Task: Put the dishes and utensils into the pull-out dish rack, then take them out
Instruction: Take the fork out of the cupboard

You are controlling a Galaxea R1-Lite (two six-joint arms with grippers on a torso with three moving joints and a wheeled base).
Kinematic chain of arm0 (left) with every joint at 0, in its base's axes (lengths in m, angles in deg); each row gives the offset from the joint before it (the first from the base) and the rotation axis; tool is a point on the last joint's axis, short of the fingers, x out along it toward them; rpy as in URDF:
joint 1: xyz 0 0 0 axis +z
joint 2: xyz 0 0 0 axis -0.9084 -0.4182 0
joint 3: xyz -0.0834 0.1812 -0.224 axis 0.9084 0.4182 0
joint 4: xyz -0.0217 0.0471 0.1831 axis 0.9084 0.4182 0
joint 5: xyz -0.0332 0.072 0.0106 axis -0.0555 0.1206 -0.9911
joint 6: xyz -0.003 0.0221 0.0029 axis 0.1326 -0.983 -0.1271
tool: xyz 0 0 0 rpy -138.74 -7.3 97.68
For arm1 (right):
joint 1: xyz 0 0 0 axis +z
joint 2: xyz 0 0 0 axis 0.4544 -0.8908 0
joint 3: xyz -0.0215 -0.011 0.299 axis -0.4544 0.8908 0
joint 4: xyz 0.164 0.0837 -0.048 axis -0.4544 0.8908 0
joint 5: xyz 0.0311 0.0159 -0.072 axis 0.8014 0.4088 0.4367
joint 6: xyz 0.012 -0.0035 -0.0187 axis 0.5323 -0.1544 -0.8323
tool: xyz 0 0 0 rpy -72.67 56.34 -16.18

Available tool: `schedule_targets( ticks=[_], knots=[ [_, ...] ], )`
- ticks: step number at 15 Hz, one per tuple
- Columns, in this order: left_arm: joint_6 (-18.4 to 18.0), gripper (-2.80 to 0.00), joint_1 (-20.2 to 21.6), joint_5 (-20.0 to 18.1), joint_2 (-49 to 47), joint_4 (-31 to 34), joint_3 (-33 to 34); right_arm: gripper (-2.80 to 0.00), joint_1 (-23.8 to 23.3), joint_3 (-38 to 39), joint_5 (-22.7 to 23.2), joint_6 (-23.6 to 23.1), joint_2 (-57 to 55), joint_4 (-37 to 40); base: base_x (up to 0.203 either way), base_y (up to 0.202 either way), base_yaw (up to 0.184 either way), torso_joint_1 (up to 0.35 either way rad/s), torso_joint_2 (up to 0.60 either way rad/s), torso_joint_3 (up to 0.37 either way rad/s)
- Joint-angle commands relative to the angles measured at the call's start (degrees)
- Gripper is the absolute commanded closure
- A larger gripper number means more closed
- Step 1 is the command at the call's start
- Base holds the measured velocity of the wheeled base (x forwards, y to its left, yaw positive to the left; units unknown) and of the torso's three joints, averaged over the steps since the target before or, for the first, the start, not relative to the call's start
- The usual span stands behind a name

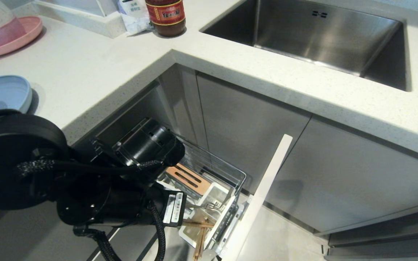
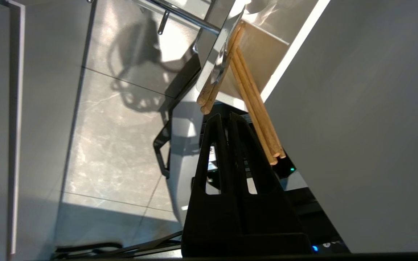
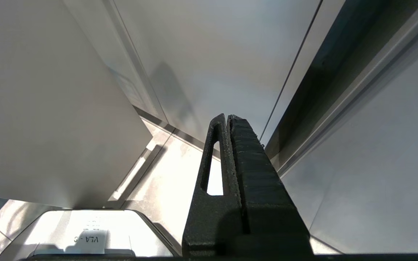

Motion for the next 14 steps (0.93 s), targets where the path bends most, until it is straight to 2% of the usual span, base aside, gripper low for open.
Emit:
schedule_targets(
  ticks=[1, 8, 9, 14],
  knots=[
    [0.2, 0.0, -0.3, 1.2, -0.5, -0.2, 0.6, 0.0, 0.1, 0.1, 0.0, 0.0, 0.2, 0.0, 0.0, 0.0, 0.0, 0.0, 0.0, 0.0],
    [0.4, 0.0, -0.3, 3.5, -3.0, -1.4, 1.0, 0.0, 0.0, 0.1, 0.0, 0.0, 0.2, 0.0, 0.0, 0.0, 0.0, 0.0, 0.0, 0.0],
    [0.4, -2.8, -0.5, 4.1, -2.9, -1.8, 1.2, 0.0, 0.0, 0.1, 0.0, 0.0, 0.2, 0.0, 0.0, 0.0, 0.0, 0.0, 0.0, 0.0],
    [0.4, -2.8, -0.6, 5.1, -2.8, -2.6, 1.5, 0.0, 0.1, 0.1, 0.0, 0.0, 0.2, 0.0, 0.0, 0.0, 0.0, 0.0, 0.0, 0.0]
  ],
)
